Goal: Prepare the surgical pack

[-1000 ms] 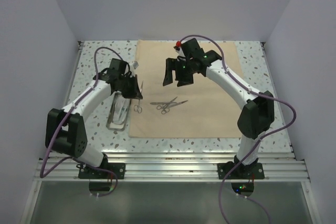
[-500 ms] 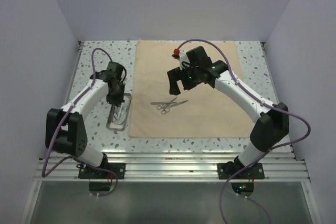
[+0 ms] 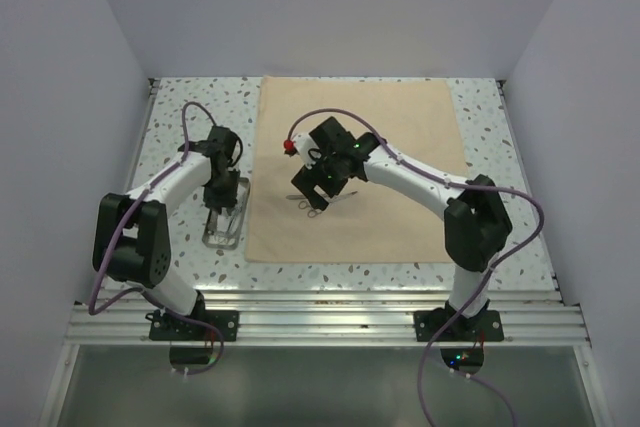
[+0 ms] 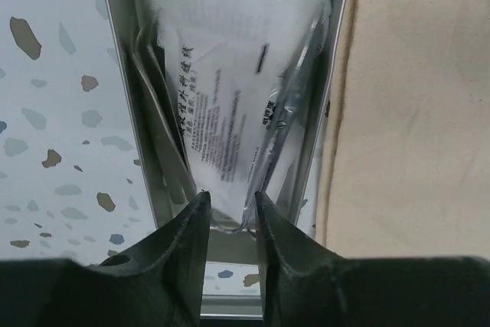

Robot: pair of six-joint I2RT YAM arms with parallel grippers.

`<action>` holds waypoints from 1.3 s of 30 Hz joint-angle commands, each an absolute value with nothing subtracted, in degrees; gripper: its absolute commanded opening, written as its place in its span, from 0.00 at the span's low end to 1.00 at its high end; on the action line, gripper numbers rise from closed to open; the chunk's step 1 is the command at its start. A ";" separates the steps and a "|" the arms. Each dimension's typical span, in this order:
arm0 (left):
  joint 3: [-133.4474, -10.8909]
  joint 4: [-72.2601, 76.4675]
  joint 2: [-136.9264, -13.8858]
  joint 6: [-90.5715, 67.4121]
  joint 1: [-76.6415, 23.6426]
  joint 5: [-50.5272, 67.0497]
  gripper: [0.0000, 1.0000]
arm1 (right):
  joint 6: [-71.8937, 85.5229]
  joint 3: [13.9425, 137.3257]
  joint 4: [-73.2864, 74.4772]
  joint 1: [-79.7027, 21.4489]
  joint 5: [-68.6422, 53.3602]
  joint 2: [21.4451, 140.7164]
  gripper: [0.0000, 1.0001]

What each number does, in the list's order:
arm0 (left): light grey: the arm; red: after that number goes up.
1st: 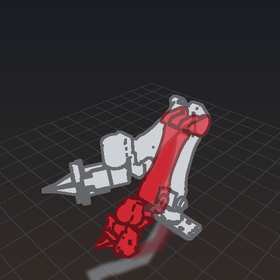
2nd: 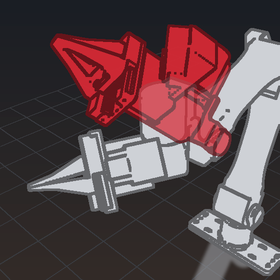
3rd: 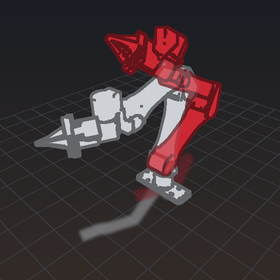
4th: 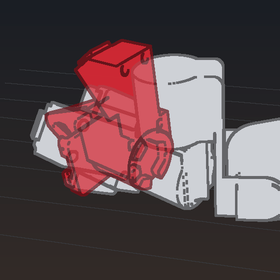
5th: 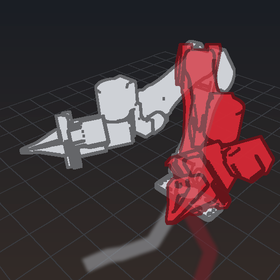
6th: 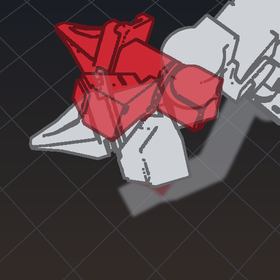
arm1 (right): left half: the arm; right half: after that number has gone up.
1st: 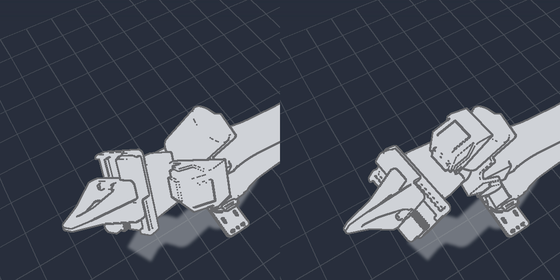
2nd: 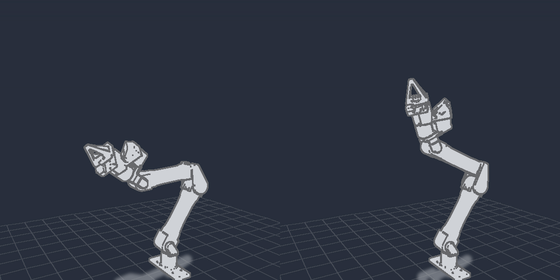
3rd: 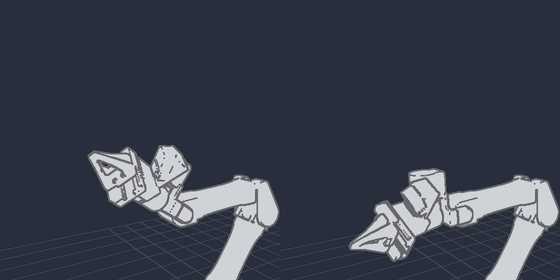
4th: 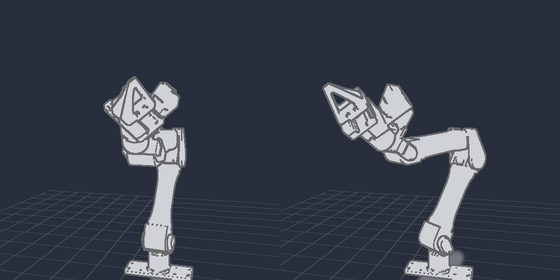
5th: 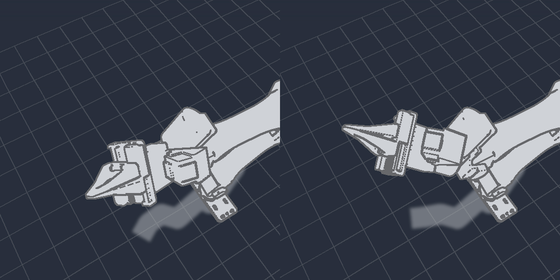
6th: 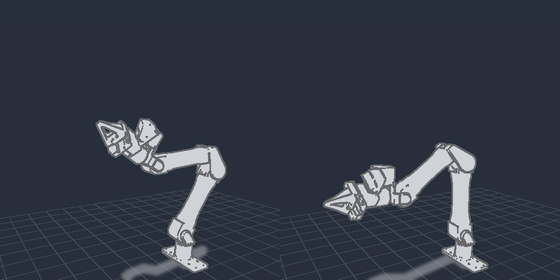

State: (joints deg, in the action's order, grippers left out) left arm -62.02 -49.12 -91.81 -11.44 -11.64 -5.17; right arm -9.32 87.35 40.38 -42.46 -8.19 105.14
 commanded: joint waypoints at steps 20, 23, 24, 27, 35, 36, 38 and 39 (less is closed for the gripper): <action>-61.79 -48.87 -85.26 -15.73 -11.07 1.41 0.45 | -20.48 102.30 39.29 -44.56 -7.38 124.45 0.43; -60.39 -48.69 -84.29 -15.99 -11.07 1.67 0.45 | -20.48 103.09 39.46 -44.65 -7.38 125.42 0.44; -60.38 -48.69 -84.11 -16.08 -11.07 1.84 0.45 | -20.48 103.18 39.38 -44.65 -7.47 125.51 0.45; -60.73 -48.95 -83.58 -16.35 -11.07 2.28 0.45 | -20.39 102.66 39.03 -44.74 -7.03 125.77 0.48; -61.96 -49.39 -83.32 -16.26 -11.07 2.81 0.45 | -20.39 102.92 39.37 -45.79 -5.45 128.58 0.46; -62.14 -49.48 -83.15 -16.26 -11.07 2.81 0.45 | -20.39 103.18 39.55 -45.70 -5.45 128.76 0.45; -62.49 -49.83 -82.88 -16.08 -11.07 2.99 0.45 | -20.22 103.27 39.46 -45.70 -5.27 129.28 0.43; -62.75 -49.92 -82.79 -16.08 -10.99 2.99 0.45 | -20.04 103.27 39.38 -45.70 -4.93 129.20 0.41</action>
